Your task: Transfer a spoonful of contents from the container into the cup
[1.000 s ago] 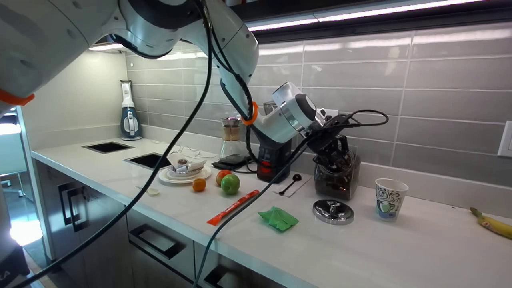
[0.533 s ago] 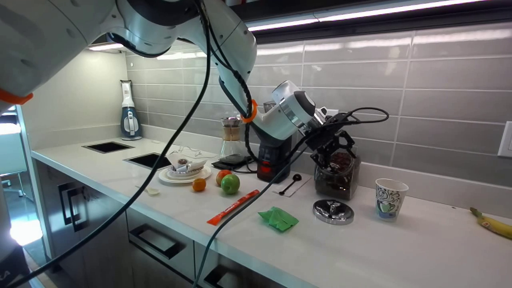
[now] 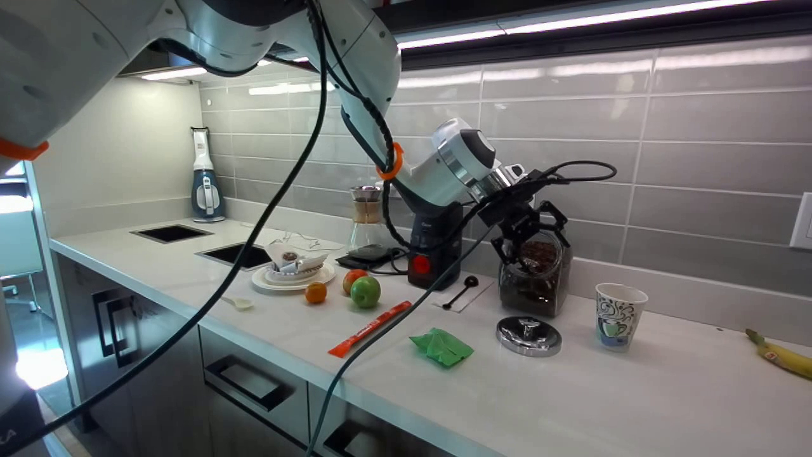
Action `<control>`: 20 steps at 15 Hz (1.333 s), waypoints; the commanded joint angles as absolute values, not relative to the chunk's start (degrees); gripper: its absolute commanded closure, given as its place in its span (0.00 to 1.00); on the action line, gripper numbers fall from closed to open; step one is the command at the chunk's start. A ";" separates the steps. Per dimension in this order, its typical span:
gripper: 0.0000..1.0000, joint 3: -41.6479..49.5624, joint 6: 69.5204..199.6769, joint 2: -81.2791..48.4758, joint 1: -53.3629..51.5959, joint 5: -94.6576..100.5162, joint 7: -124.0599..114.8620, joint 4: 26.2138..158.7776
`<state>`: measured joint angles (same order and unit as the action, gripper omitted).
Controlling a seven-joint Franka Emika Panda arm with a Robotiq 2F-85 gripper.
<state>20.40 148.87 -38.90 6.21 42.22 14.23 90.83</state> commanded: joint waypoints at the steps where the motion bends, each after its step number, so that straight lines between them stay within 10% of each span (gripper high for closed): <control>1: 0.00 16.28 142.55 -33.59 8.61 39.03 15.17 94.86; 20: 0.00 5.53 143.64 -16.82 24.05 -3.29 35.44 107.54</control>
<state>7.02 140.96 -20.05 22.36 1.52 30.68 103.12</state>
